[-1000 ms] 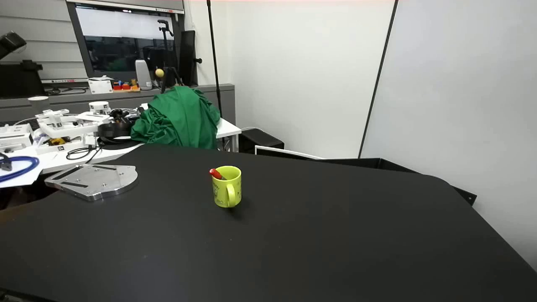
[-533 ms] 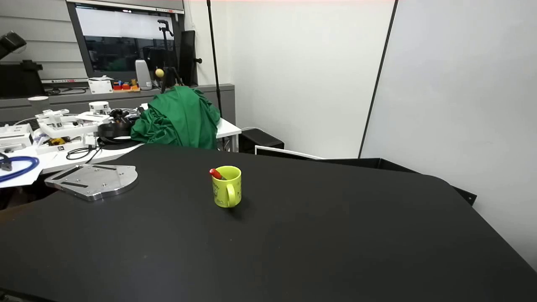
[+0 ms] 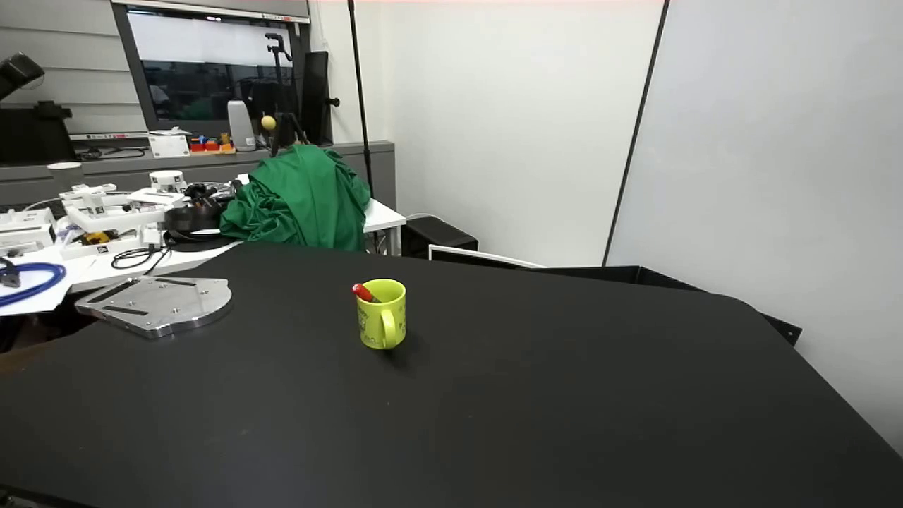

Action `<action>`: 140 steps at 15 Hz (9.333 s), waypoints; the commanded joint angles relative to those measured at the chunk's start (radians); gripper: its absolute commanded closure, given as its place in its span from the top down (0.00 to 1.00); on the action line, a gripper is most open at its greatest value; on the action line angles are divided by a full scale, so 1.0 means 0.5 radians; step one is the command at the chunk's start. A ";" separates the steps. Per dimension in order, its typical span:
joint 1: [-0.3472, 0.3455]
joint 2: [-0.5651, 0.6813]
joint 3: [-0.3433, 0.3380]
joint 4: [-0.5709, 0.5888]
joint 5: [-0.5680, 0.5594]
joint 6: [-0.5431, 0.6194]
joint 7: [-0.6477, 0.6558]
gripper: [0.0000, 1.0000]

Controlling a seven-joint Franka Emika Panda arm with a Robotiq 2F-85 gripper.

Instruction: Pick the marker from the cup and put it on the table, then pick it and put it back in the cup

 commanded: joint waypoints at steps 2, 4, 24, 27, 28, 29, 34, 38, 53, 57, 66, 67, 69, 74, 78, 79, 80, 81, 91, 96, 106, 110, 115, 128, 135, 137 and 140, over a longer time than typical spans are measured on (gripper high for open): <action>-0.037 0.279 0.019 0.177 -0.178 0.180 -0.306 1.00; -0.044 0.453 0.037 0.284 -0.362 0.299 -0.439 1.00; -0.156 2.001 -0.031 0.593 -1.967 1.389 0.472 1.00; -0.136 2.132 -0.089 0.608 -1.912 1.429 0.508 1.00; -0.132 2.163 -0.105 0.600 -1.901 1.462 0.523 1.00; -0.128 2.195 -0.125 0.595 -1.901 1.501 0.542 1.00; -0.078 2.344 -0.212 0.586 -1.889 1.682 0.636 1.00; -0.049 2.354 -0.245 0.550 -1.857 1.695 0.564 1.00; 0.023 2.584 -0.430 0.654 -1.928 1.649 0.668 1.00; 0.035 2.656 -0.482 0.692 -1.920 1.656 0.670 1.00; 0.080 2.681 -0.530 0.783 -1.919 1.646 0.684 1.00; 0.085 2.682 -0.532 0.786 -1.919 1.647 0.687 1.00; 0.096 2.683 -0.535 0.791 -1.922 1.647 0.691 1.00; 0.108 2.686 -0.533 0.803 -1.921 1.664 0.703 1.00; 0.126 2.687 -0.537 0.822 -1.934 1.669 0.723 1.00; 0.129 2.688 -0.538 0.825 -1.936 1.671 0.727 1.00; 0.134 2.691 -0.539 0.830 -1.940 1.673 0.732 1.00; 0.140 2.698 -0.536 0.840 -1.940 1.671 0.736 1.00; 0.164 2.718 -0.550 0.849 -1.987 1.714 0.788 0.90; 0.171 2.716 -0.555 0.857 -1.987 1.707 0.806 0.45; 0.130 2.716 -0.514 0.907 -1.839 1.584 0.747 0.05; 0.121 2.702 -0.518 0.983 -1.733 1.451 0.719 0.05; 0.122 2.680 -0.521 1.121 -1.693 1.290 0.707 0.05; 0.007 2.692 -0.260 1.534 -1.252 0.811 0.240 0.05; 0.016 2.731 -0.197 1.763 -1.236 0.549 0.143 0.05; -0.013 2.774 -0.163 1.825 -1.159 0.443 0.051 0.05; -0.068 2.885 -0.114 1.923 -1.011 0.269 -0.108 0.05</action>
